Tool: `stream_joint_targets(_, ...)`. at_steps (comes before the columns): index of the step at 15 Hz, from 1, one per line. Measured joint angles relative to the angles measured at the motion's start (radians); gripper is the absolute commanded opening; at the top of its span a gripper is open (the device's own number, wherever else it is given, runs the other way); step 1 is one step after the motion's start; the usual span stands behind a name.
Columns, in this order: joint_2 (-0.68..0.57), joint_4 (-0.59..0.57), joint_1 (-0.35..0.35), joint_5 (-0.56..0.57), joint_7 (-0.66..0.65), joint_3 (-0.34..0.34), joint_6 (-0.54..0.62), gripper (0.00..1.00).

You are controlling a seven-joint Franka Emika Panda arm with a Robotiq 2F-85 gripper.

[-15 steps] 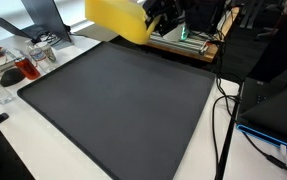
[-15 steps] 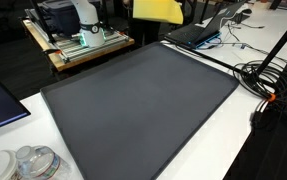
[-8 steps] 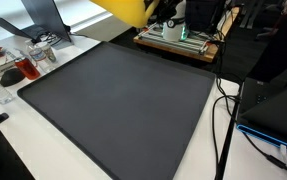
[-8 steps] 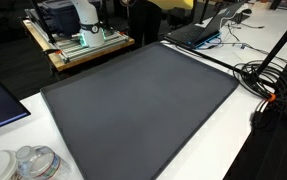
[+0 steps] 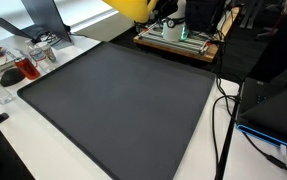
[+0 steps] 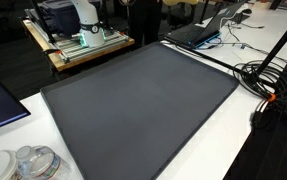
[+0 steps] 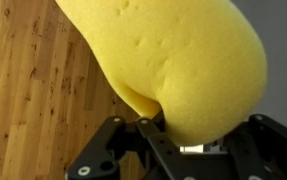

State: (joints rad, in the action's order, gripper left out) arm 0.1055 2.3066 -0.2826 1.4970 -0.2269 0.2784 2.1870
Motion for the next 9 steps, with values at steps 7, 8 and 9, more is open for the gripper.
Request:
stream_joint_targets(7,0.002,0.000,0.001,-0.003,0.001,-0.006,0.040,0.96)
stream_joint_targets(8,0.002,0.000,0.001,-0.003,0.001,-0.007,0.044,0.99)
stream_joint_targets(9,0.002,0.000,0.002,-0.004,0.001,-0.008,0.046,1.00)
